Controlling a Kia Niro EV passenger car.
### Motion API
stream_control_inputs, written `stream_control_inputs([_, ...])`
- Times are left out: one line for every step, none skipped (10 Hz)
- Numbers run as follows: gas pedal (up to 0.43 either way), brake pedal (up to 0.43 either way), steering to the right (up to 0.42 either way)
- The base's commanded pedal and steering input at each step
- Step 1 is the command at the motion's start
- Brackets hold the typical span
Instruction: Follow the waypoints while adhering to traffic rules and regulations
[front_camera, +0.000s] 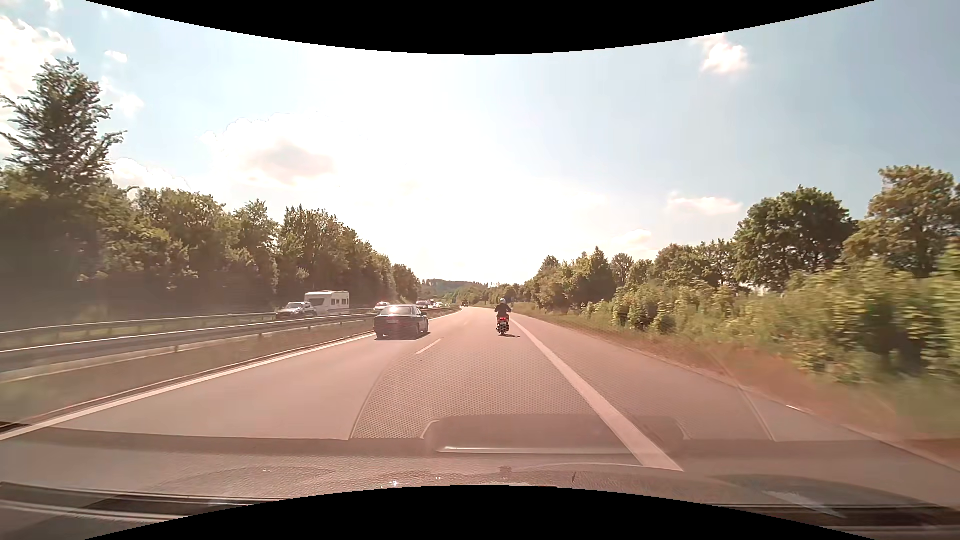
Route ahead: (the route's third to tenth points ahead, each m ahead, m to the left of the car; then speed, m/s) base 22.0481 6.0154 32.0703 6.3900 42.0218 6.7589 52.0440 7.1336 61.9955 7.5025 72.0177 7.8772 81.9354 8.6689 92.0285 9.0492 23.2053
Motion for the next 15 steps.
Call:
stream_control_inputs([0.311, 0.012, -0.006])
stream_control_inputs([0.311, 0.012, -0.006])
stream_control_inputs([0.299, 0.012, -0.005])
stream_control_inputs([0.287, 0.012, -0.004])
stream_control_inputs([0.268, 0.012, -0.004])
stream_control_inputs([0.26, 0.012, -0.004])
stream_control_inputs([0.248, 0.012, -0.004])
stream_control_inputs([0.248, 0.012, -0.004])
stream_control_inputs([0.248, 0.012, -0.004])
stream_control_inputs([0.248, 0.012, -0.003])
stream_control_inputs([0.248, 0.012, -0.003])
stream_control_inputs([0.248, 0.012, -0.002])
stream_control_inputs([0.248, 0.012, -0.002])
stream_control_inputs([0.24, 0.012, -0.001])
stream_control_inputs([0.24, 0.012, -0.001])
